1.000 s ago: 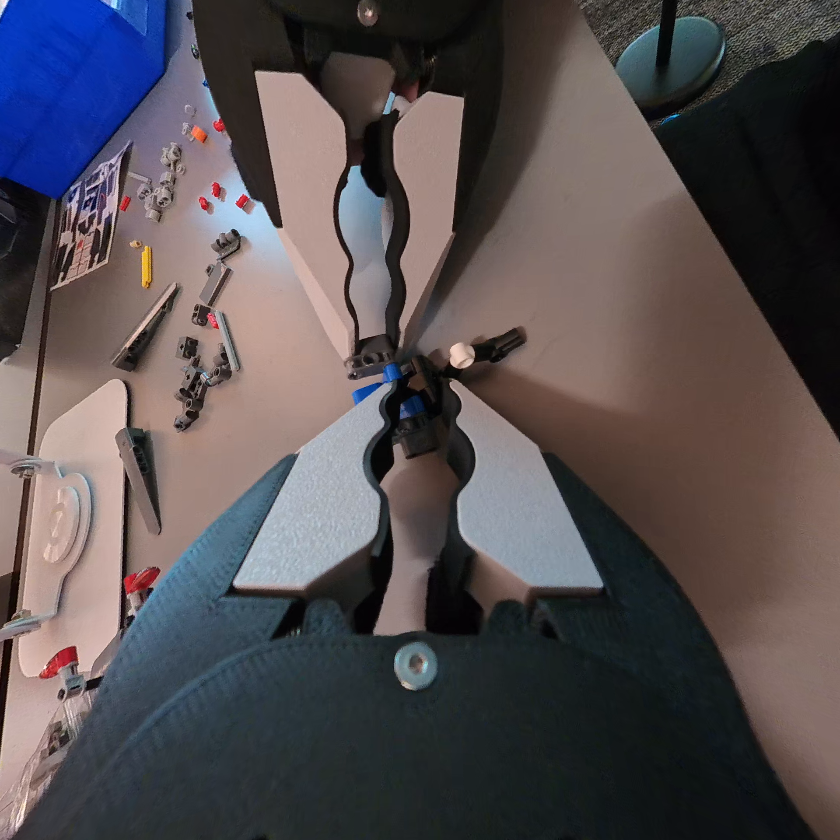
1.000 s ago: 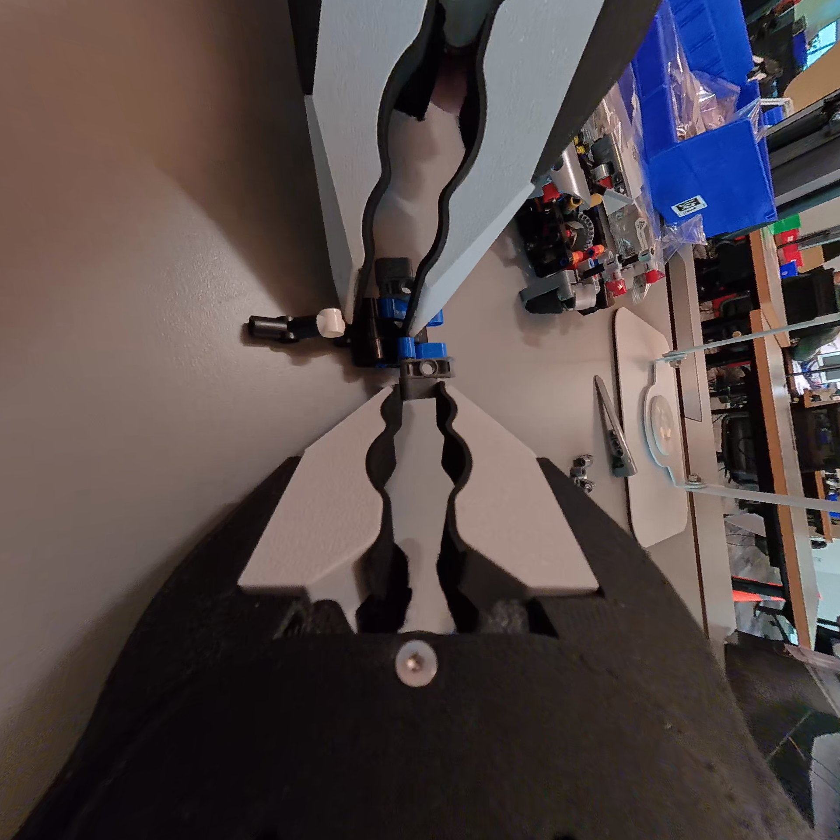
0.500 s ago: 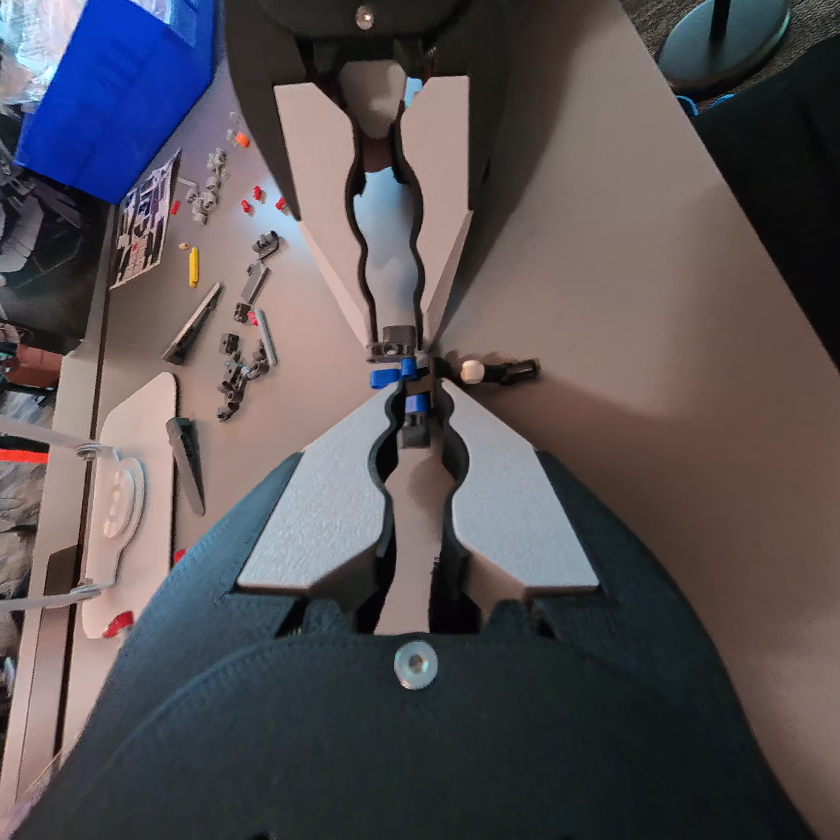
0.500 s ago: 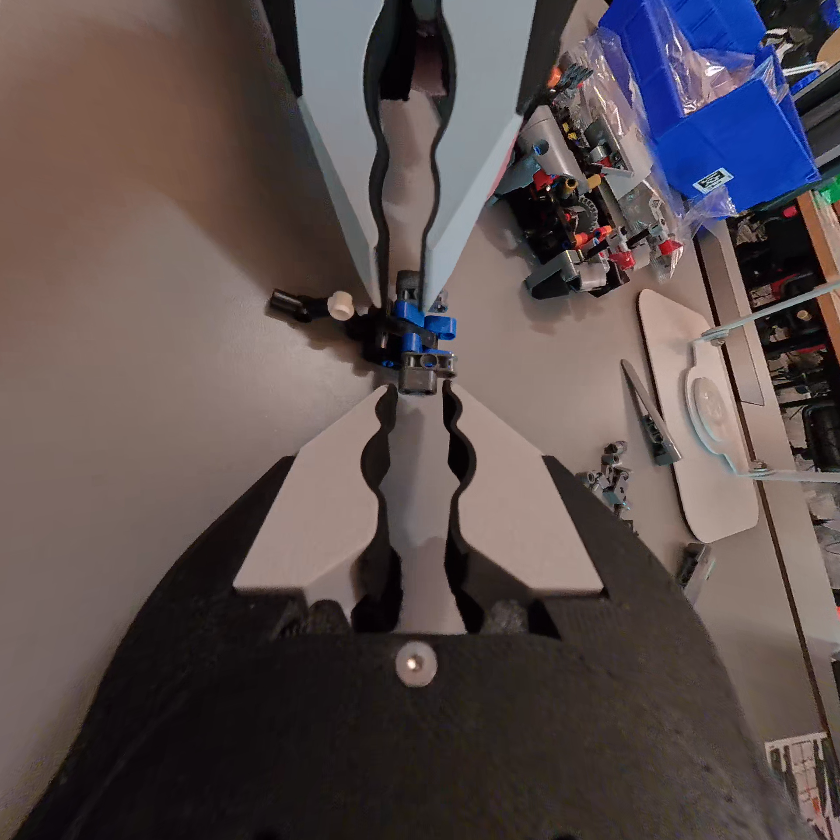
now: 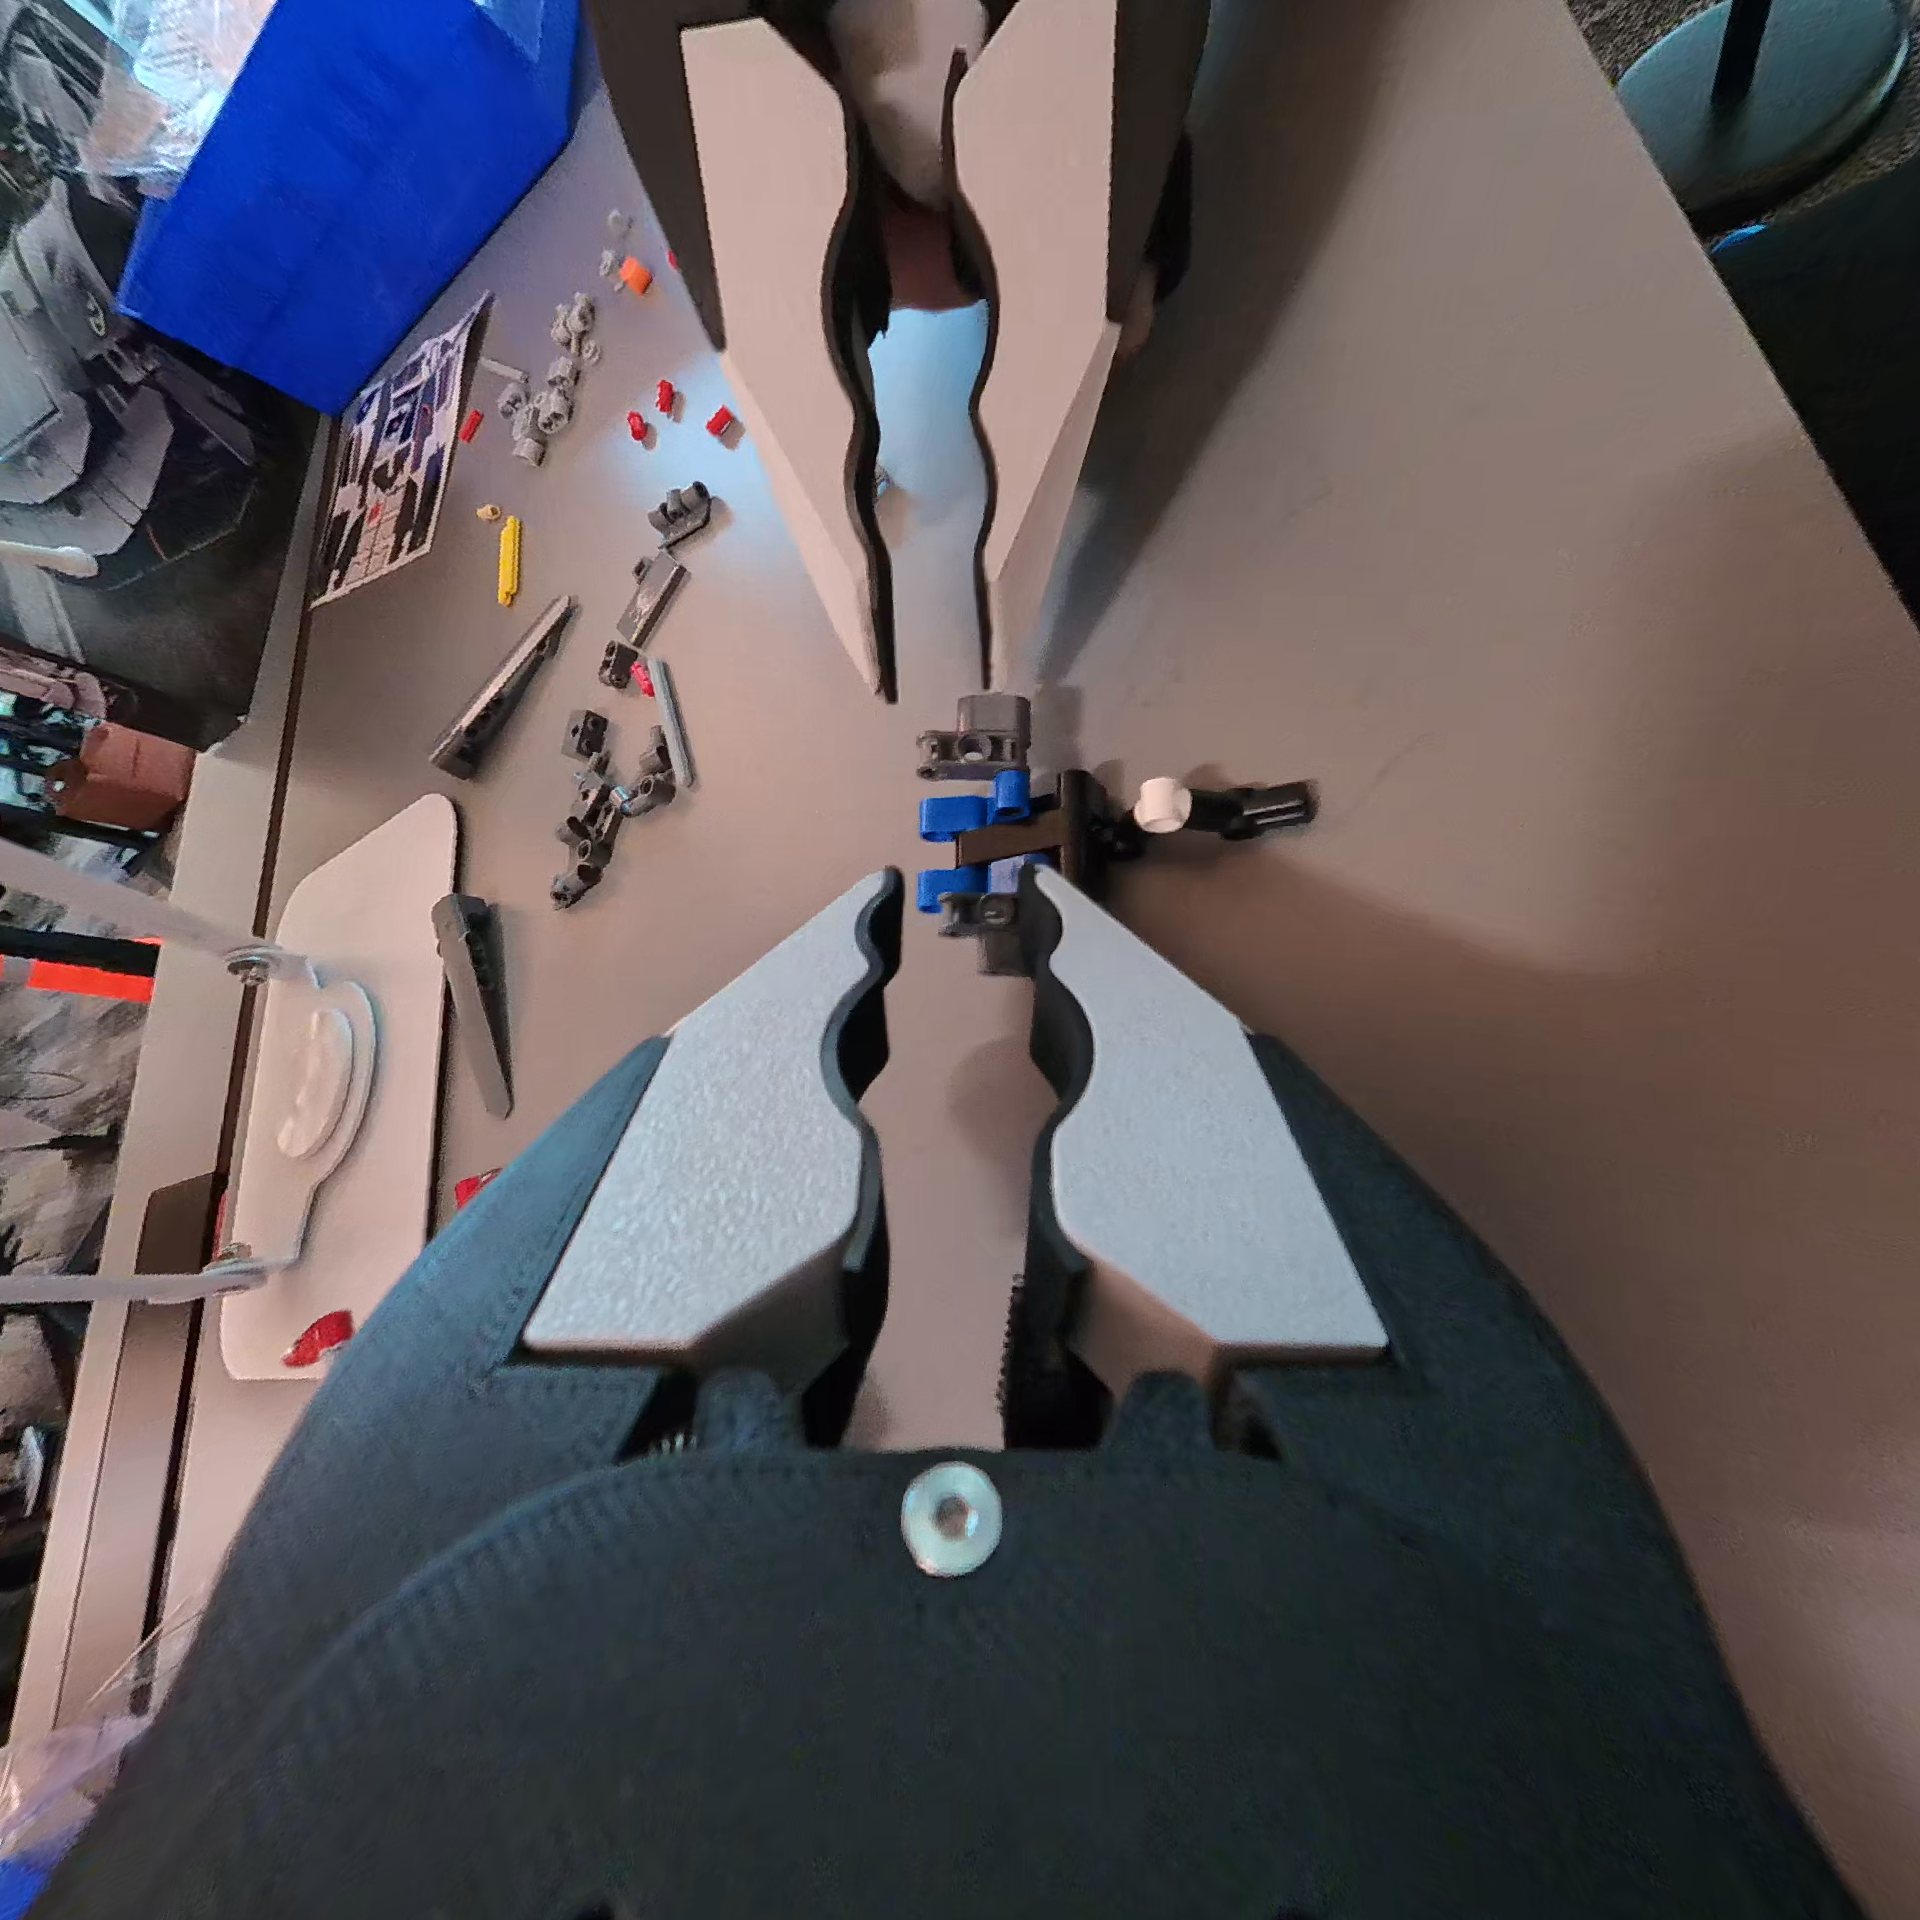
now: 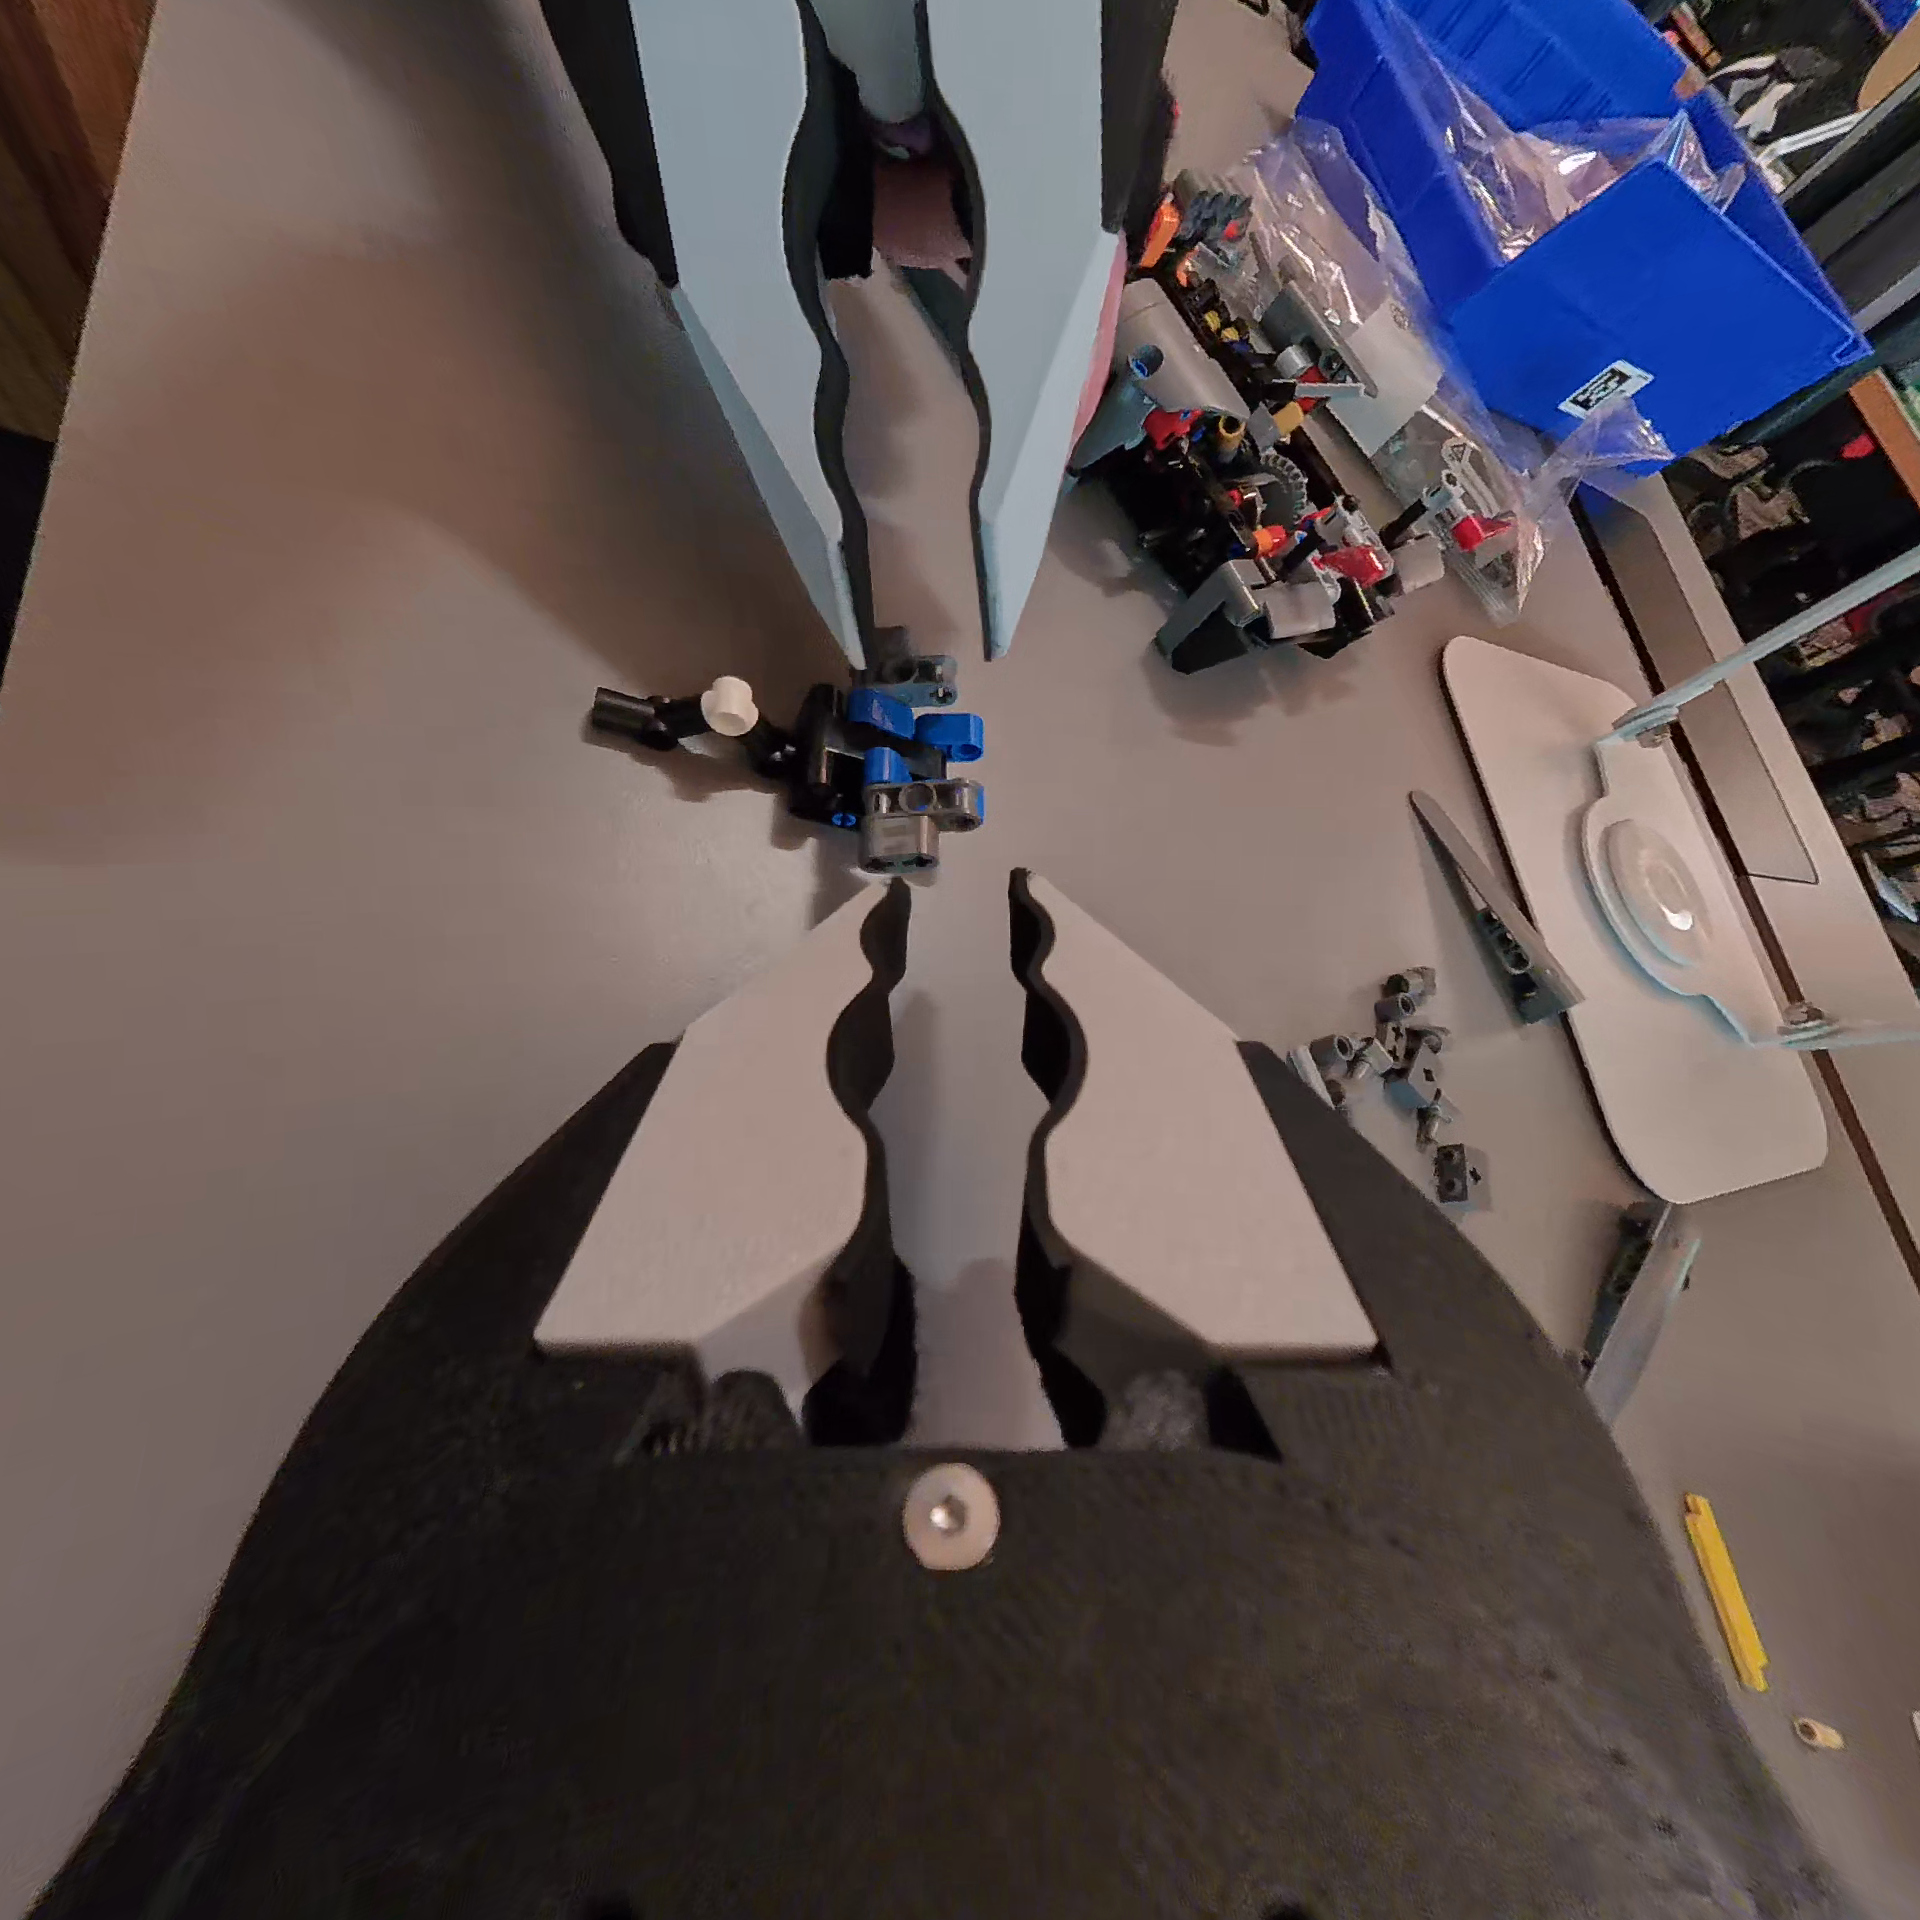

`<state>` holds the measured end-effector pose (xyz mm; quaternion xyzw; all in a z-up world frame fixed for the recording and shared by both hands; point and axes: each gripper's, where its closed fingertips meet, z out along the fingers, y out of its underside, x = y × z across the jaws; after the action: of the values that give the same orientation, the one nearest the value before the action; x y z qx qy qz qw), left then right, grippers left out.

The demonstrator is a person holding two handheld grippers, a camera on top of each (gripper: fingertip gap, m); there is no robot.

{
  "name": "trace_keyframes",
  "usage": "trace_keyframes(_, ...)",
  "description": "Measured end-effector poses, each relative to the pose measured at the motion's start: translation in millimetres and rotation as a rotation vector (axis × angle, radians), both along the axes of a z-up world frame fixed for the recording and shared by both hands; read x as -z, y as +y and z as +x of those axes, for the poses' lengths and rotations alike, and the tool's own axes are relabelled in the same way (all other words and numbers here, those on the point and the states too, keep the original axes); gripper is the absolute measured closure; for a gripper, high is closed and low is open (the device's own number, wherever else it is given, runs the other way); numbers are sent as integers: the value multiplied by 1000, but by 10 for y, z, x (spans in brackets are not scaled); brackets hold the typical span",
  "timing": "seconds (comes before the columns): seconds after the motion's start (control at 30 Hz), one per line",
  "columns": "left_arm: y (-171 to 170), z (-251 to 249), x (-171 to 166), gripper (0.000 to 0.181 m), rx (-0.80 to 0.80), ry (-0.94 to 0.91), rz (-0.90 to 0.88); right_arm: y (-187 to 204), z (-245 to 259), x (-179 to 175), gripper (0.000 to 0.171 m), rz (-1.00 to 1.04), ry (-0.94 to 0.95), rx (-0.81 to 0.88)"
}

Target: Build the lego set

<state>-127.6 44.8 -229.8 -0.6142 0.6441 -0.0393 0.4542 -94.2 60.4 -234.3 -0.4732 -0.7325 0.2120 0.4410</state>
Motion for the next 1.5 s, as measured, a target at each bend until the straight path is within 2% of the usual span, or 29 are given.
trace_keyframes(0.03, 3, -7, 3, 161, -2, 3, 0, -4, 1, -5, 154, 0, 2, -2)
trace_keyframes(0.83, 12, -189, 149, 147, -39, 119, -26, -112, -98, 28, 143, 63, 12, -27)
trace_keyframes(1.13, 63, -146, 190, 155, -46, 133, 4, -119, -145, 60, 158, 67, 7, -14)
trace_keyframes(1.5, 20, -110, 195, 157, -16, 120, -25, -164, -147, 66, 158, 68, 7, -39)
